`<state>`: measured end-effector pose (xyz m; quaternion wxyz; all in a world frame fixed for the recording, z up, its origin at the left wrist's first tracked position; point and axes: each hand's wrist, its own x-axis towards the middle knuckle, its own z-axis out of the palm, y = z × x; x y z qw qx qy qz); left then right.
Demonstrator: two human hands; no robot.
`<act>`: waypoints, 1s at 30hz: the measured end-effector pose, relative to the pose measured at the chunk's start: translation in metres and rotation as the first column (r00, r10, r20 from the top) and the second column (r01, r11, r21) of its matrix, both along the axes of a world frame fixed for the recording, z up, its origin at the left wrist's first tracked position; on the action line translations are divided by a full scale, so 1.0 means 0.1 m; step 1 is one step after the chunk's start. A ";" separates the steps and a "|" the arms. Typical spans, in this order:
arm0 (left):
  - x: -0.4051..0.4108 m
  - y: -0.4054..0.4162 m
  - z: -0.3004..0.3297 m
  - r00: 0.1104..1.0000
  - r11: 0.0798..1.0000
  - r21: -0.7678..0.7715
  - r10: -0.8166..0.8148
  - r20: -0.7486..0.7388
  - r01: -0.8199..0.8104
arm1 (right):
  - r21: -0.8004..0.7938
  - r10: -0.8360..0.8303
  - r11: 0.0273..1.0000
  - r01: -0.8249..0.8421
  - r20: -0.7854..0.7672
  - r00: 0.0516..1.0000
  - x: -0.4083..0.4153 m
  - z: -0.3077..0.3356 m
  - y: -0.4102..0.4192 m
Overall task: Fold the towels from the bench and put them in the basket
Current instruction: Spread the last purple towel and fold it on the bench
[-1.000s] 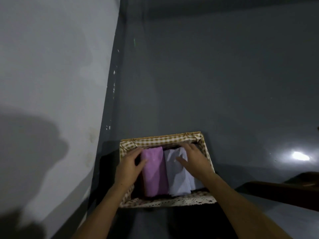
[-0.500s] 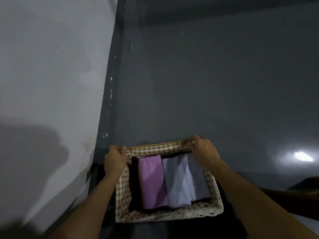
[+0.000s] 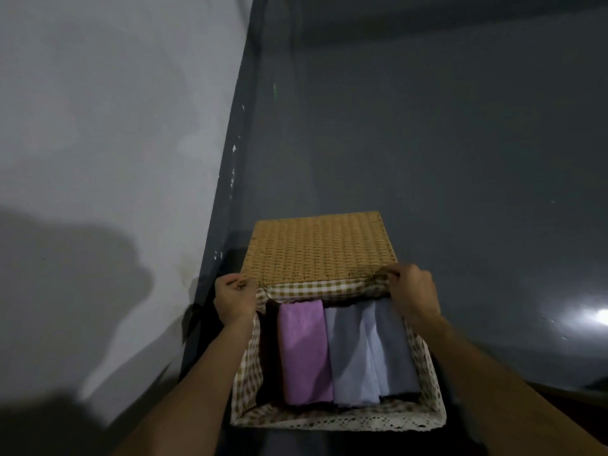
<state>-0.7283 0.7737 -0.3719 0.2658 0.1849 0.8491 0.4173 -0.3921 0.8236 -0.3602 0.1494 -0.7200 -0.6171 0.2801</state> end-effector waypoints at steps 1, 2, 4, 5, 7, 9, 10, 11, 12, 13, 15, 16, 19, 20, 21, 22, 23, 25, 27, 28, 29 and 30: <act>-0.02 -0.02 -0.02 0.999 1.000 0.021 0.005 0.034 -0.006 | -0.001 -0.016 1.000 0.016 -0.033 0.999 0.01 0.03 -0.01; -0.05 -0.03 -0.05 0.997 0.999 0.043 0.007 0.072 -0.011 | -0.007 -0.032 0.999 0.031 -0.070 0.997 0.02 0.07 -0.03; -0.06 -0.04 -0.05 0.989 0.996 0.093 -0.017 0.148 0.003 | -0.024 -0.046 0.999 0.043 -0.154 0.987 0.04 0.13 -0.04; -0.05 -0.04 -0.03 0.984 0.994 0.111 -0.038 0.173 0.019 | -0.029 -0.044 0.999 0.039 -0.190 0.981 0.04 0.15 -0.04; -0.04 -0.05 0.01 0.978 0.988 0.142 -0.087 0.189 0.060 | -0.041 -0.050 0.998 0.040 -0.250 0.967 0.05 0.20 -0.04; -0.05 -0.08 0.03 0.976 0.983 0.161 -0.115 0.186 0.085 | -0.046 -0.046 0.998 0.034 -0.295 0.954 0.05 0.25 -0.05; -0.05 -0.09 0.04 0.975 0.982 0.170 -0.112 0.190 0.079 | -0.047 -0.039 0.999 0.025 -0.313 0.949 0.06 0.25 -0.05; -0.04 -0.11 0.05 0.975 0.981 0.180 -0.106 0.195 0.071 | -0.044 -0.030 0.999 0.016 -0.330 0.944 0.06 0.26 -0.06; -0.04 -0.12 0.06 0.975 0.982 0.180 -0.099 0.198 0.063 | -0.040 -0.028 0.999 0.015 -0.349 0.937 0.07 0.26 -0.06; -0.04 -0.13 0.07 0.976 0.983 0.172 -0.092 0.196 0.058 | -0.039 -0.037 0.999 0.024 -0.375 0.926 0.07 0.28 -0.06; -0.04 -0.17 0.10 0.978 0.985 0.166 -0.081 0.191 0.049 | -0.042 -0.066 0.998 0.053 -0.453 0.889 0.07 0.33 -0.07; -0.05 -0.18 0.11 0.978 0.983 0.172 -0.090 0.186 0.057 | -0.040 -0.079 0.997 0.068 -0.506 0.859 0.06 0.38 -0.08; -0.06 -0.19 0.24 0.967 0.964 0.233 -0.172 0.186 0.127 | 0.019 -0.045 0.997 0.079 -0.676 0.735 -0.01 0.64 -0.10; -0.05 -0.19 0.31 0.958 0.949 0.272 -0.217 0.189 0.161 | 0.058 -0.015 0.995 0.082 -0.722 0.692 -0.05 0.75 -0.11; -0.03 -0.20 0.39 0.949 0.929 0.314 -0.261 0.175 0.197 | 0.100 0.013 0.991 0.094 -0.752 0.659 -0.08 0.85 -0.12; -0.01 -0.20 0.48 0.946 0.909 0.350 -0.289 0.146 0.224 | 0.135 0.030 0.984 0.116 -0.771 0.636 -0.12 0.95 -0.13; 0.02 -0.22 0.58 0.946 0.889 0.388 -0.305 0.111 0.242 | 0.152 0.032 0.978 0.145 -0.790 0.612 -0.14 1.04 -0.15; 0.08 -0.27 0.77 0.949 0.859 0.439 -0.314 0.044 0.264 | 0.154 0.009 0.969 0.195 -0.806 0.592 -0.16 1.17 -0.21; 0.14 -0.39 0.91 0.948 0.849 0.442 -0.319 -0.011 0.291 | 0.145 -0.016 0.964 0.221 -0.802 0.597 -0.15 1.20 -0.31; 0.17 -0.48 0.97 0.945 0.848 0.432 -0.325 -0.037 0.308 | 0.145 -0.033 0.959 0.244 -0.797 0.603 -0.15 1.19 -0.37; 0.21 -0.56 1.00 0.944 0.848 0.427 -0.328 -0.045 0.315 | 0.140 -0.067 0.950 0.280 -0.782 0.619 -0.14 1.18 -0.45; 0.24 -0.65 1.01 0.943 0.848 0.426 -0.329 -0.042 0.315 | 0.135 -0.108 0.936 0.325 -0.767 0.632 -0.13 1.17 -0.53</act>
